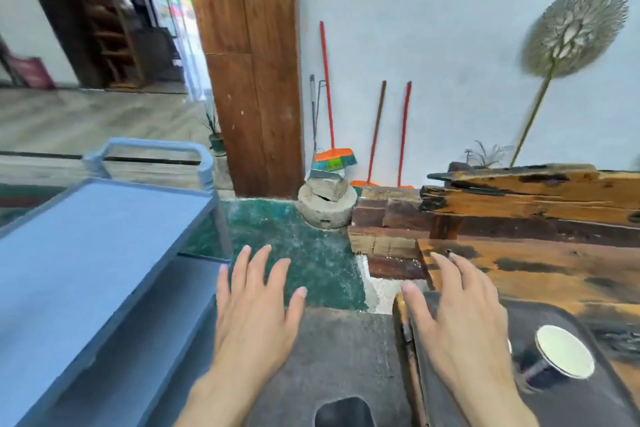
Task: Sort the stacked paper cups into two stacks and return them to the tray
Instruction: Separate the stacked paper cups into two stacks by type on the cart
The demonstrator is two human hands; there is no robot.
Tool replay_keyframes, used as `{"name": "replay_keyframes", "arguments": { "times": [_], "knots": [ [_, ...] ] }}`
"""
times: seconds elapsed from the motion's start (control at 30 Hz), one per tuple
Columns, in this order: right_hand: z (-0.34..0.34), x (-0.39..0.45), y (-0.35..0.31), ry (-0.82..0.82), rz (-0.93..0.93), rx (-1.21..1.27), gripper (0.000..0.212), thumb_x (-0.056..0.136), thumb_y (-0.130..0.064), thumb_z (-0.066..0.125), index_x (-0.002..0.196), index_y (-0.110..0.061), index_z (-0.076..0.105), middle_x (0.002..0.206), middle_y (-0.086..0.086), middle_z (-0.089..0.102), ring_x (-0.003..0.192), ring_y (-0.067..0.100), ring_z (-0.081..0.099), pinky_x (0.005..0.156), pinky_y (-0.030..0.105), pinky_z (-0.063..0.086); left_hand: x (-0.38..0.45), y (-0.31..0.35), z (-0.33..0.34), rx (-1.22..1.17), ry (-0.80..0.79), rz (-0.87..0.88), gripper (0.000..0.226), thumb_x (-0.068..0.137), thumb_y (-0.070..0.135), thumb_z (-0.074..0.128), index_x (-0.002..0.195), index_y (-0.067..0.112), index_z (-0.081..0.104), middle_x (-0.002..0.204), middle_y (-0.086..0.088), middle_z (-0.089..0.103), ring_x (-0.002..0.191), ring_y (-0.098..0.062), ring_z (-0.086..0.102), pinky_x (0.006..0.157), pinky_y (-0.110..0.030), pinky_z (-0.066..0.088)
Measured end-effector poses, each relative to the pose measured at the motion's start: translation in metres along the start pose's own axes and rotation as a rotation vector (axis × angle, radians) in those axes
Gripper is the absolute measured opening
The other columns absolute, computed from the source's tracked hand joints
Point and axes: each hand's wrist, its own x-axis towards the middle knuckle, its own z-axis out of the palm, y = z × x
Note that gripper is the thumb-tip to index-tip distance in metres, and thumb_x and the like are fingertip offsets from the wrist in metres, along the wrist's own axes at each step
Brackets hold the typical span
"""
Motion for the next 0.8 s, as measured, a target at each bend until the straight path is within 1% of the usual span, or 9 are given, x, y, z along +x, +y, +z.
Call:
{"name": "replay_keyframes", "arguments": {
  "times": [0.07, 0.2, 0.3, 0.47, 0.57, 0.67, 0.73, 0.8],
  "knots": [
    [0.01, 0.009, -0.03, -0.041, -0.105, 0.021, 0.06, 0.085, -0.055, 0.047, 0.131, -0.017, 0.051, 0.137, 0.009, 0.051, 0.129, 0.028, 0.042, 0.1, 0.045, 0.04, -0.006, -0.024, -0.015, 0.038, 0.037, -0.108, 0.05, 0.094, 0.049, 0.043, 0.138, 0.026, 0.047, 0.157, -0.003, 0.032, 0.149, -0.027, 0.013, 0.119, -0.05, 0.008],
    [0.034, 0.012, -0.097, -0.149, -0.291, 0.085, 0.063, 0.086, -0.059, 0.042, 0.135, -0.021, 0.046, 0.142, 0.006, 0.046, 0.133, 0.025, 0.037, 0.103, 0.043, 0.037, -0.031, -0.08, -0.043, 0.098, 0.116, -0.323, 0.048, 0.094, 0.046, 0.047, 0.135, 0.022, 0.05, 0.153, -0.007, 0.037, 0.147, -0.03, 0.02, 0.119, -0.052, 0.014],
    [0.046, 0.002, -0.151, -0.235, -0.422, 0.151, 0.064, 0.085, -0.06, 0.038, 0.138, -0.024, 0.043, 0.146, 0.004, 0.041, 0.136, 0.023, 0.032, 0.103, 0.043, 0.036, -0.056, -0.123, -0.064, 0.141, 0.169, -0.481, 0.047, 0.094, 0.047, 0.044, 0.135, 0.022, 0.05, 0.153, -0.006, 0.037, 0.147, -0.03, 0.017, 0.119, -0.052, 0.013],
    [0.066, -0.03, -0.241, -0.354, -0.637, 0.216, 0.066, 0.085, -0.062, 0.036, 0.142, -0.028, 0.036, 0.152, -0.002, 0.032, 0.141, 0.019, 0.022, 0.106, 0.041, 0.032, -0.102, -0.19, -0.101, 0.187, 0.269, -0.704, 0.045, 0.093, 0.047, 0.047, 0.133, 0.024, 0.051, 0.152, -0.006, 0.037, 0.146, -0.03, 0.019, 0.118, -0.051, 0.015],
    [0.074, -0.059, -0.3, -0.41, -0.725, 0.258, 0.065, 0.084, -0.059, 0.048, 0.141, -0.028, 0.041, 0.15, -0.001, 0.036, 0.141, 0.02, 0.027, 0.106, 0.04, 0.033, -0.132, -0.234, -0.122, 0.206, 0.303, -0.82, 0.048, 0.094, 0.05, 0.043, 0.137, 0.028, 0.046, 0.155, -0.002, 0.033, 0.147, -0.027, 0.015, 0.119, -0.048, 0.01],
    [0.081, -0.08, -0.34, -0.414, -0.731, 0.346, 0.061, 0.077, -0.047, 0.068, 0.13, -0.02, 0.057, 0.139, 0.007, 0.052, 0.133, 0.027, 0.042, 0.098, 0.045, 0.041, -0.148, -0.267, -0.136, 0.2, 0.337, -0.873, 0.049, 0.093, 0.05, 0.045, 0.138, 0.029, 0.046, 0.155, 0.0, 0.032, 0.148, -0.025, 0.015, 0.119, -0.046, 0.008],
    [0.088, -0.096, -0.373, -0.415, -0.768, 0.36, 0.059, 0.075, -0.044, 0.072, 0.127, -0.018, 0.061, 0.136, 0.009, 0.055, 0.13, 0.029, 0.046, 0.093, 0.045, 0.044, -0.16, -0.293, -0.148, 0.208, 0.341, -0.916, 0.049, 0.093, 0.05, 0.044, 0.138, 0.031, 0.045, 0.155, 0.001, 0.031, 0.148, -0.023, 0.014, 0.12, -0.046, 0.007],
    [0.095, -0.109, -0.402, -0.411, -0.789, 0.377, 0.058, 0.076, -0.044, 0.071, 0.127, -0.019, 0.061, 0.136, 0.008, 0.054, 0.13, 0.028, 0.046, 0.092, 0.044, 0.043, -0.166, -0.32, -0.157, 0.209, 0.355, -0.93, 0.049, 0.093, 0.051, 0.044, 0.138, 0.032, 0.044, 0.155, 0.002, 0.031, 0.148, -0.022, 0.013, 0.12, -0.045, 0.006]
  ]
}}
